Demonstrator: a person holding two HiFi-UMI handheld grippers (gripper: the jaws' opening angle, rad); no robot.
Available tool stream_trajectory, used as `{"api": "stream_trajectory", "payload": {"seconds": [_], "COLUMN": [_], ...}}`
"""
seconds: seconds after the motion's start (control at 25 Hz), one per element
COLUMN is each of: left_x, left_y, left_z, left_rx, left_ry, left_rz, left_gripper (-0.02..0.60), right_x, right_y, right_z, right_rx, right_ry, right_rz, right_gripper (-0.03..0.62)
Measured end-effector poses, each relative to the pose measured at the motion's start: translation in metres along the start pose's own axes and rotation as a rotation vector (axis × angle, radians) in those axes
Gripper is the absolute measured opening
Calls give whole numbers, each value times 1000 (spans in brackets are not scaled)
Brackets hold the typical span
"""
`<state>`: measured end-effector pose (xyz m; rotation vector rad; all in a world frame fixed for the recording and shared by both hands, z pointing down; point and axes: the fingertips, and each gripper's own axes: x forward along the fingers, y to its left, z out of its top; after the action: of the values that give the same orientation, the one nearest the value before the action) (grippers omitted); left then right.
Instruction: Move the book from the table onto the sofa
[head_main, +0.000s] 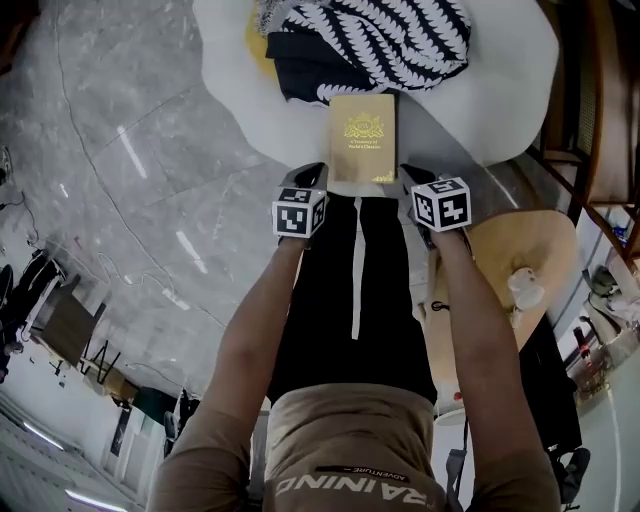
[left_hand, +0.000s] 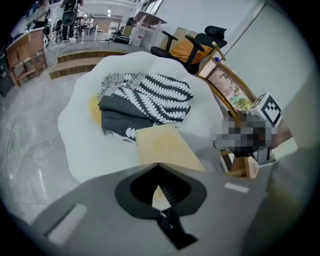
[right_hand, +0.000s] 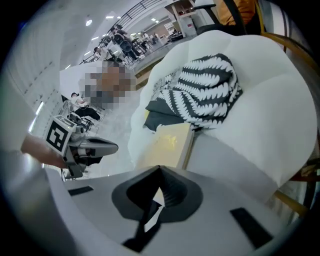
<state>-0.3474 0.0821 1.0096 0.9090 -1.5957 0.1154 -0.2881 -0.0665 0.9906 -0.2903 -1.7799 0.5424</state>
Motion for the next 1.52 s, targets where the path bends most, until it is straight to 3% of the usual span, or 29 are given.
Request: {"api": "stream_trajectory", "payload": {"seconds": [0.24, 0.6, 0.8, 0.96, 1.2, 1.36, 1.52], "left_x": [-68, -151, -181, -220, -276, -312, -352], "left_y": [-41, -102, -130, -157, -173, -189, -194], "left_z": [2, 7, 39, 59, 122, 126, 152], "left_rx": [74, 97, 189, 222, 326, 311, 276], "left_ry": [-43, -62, -105, -162, -279, -321, -416], "left_rz": [-63, -106, -138, -153, -128, -144, -139], "left_gripper": [5, 5, 5, 5, 5, 5, 5], "right_x": [-44, -134, -183, -220, -274, -321, -360], "right_y": [28, 71, 86, 117, 170, 206, 233], "right_z": [-10, -16, 20, 25, 77, 89, 123], "right_rx": [-13, -112, -127, -152, -292, -351, -448], "right_ry": [28, 31, -71, -127, -280, -379, -481], "right_rz": [-2, 51, 72, 94, 115, 101, 76], "right_gripper": [5, 5, 5, 5, 5, 5, 5]}}
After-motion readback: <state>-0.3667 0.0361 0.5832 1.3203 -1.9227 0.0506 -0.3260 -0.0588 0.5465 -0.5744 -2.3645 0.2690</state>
